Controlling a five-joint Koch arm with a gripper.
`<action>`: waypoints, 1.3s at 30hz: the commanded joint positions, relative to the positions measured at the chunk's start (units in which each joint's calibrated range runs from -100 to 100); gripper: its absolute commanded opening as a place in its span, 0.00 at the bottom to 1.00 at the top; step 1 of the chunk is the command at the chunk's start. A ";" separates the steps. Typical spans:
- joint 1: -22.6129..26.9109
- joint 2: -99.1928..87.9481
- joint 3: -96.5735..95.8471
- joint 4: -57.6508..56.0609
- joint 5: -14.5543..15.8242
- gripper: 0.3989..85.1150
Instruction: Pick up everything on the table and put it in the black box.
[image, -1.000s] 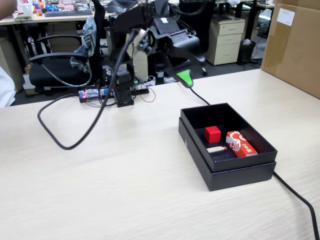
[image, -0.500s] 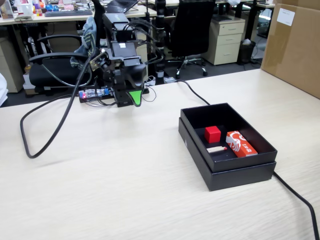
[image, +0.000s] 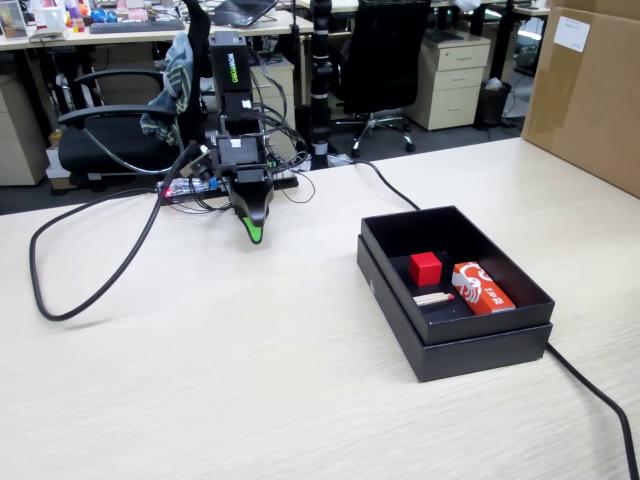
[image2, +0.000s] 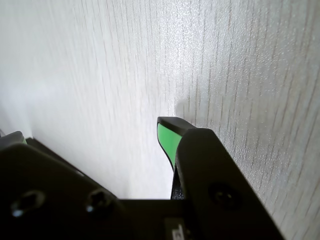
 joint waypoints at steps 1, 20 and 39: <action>0.73 -1.28 -1.68 8.35 -0.15 0.60; 3.52 -0.48 -18.00 19.15 -1.07 0.59; 3.52 -0.48 -18.00 19.15 -1.03 0.59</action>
